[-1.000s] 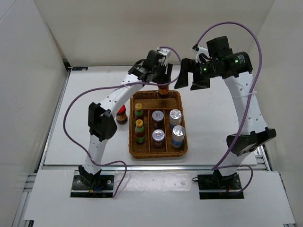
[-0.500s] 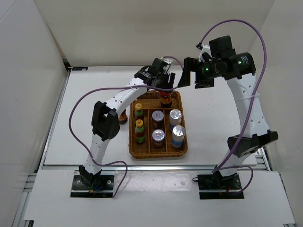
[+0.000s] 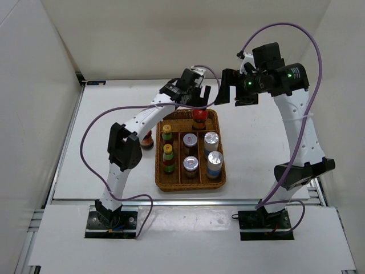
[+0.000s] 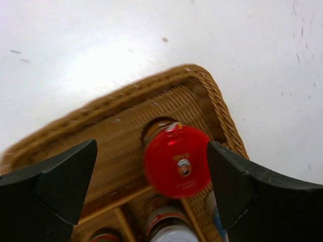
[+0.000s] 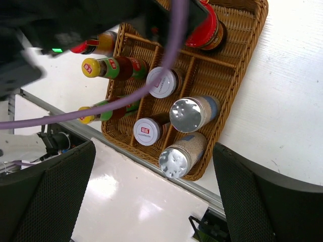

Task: Organize the condiment bottles

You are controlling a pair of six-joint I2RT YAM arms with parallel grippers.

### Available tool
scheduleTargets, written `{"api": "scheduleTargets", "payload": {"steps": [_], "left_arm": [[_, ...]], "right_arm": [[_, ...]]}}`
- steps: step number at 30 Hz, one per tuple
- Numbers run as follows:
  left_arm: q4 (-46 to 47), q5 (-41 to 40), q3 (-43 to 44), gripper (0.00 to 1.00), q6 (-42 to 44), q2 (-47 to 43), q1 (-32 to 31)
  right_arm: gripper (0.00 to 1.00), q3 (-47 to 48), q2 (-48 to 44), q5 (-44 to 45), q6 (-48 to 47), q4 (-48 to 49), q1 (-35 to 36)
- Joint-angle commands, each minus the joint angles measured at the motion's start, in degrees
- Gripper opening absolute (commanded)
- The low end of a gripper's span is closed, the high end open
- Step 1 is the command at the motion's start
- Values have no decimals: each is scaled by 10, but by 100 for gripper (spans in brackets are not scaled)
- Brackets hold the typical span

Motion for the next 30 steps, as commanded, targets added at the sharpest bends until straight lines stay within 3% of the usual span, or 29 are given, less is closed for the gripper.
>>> {"api": "scheduleTargets", "payload": {"steps": [1, 4, 7, 12, 15, 23, 30], "left_arm": [[15, -74, 35, 100, 35, -131, 29], [15, -130, -24, 100, 64, -227, 52], [15, -148, -171, 100, 85, -341, 83], [21, -71, -430, 100, 34, -503, 155], [21, 12, -519, 100, 3, -570, 185], [29, 31, -590, 100, -31, -539, 198], [42, 32, -584, 100, -36, -462, 204]], "right_arm": [[100, 20, -18, 4, 0, -130, -2], [100, 20, -13, 4, 0, -130, -2], [100, 20, -13, 4, 0, -130, -2], [100, 20, -2, -7, 0, -130, -2], [100, 20, 3, -12, 0, -130, -2], [100, 20, 9, -35, 0, -130, -2], [100, 15, 3, -35, 0, -130, -2]]}}
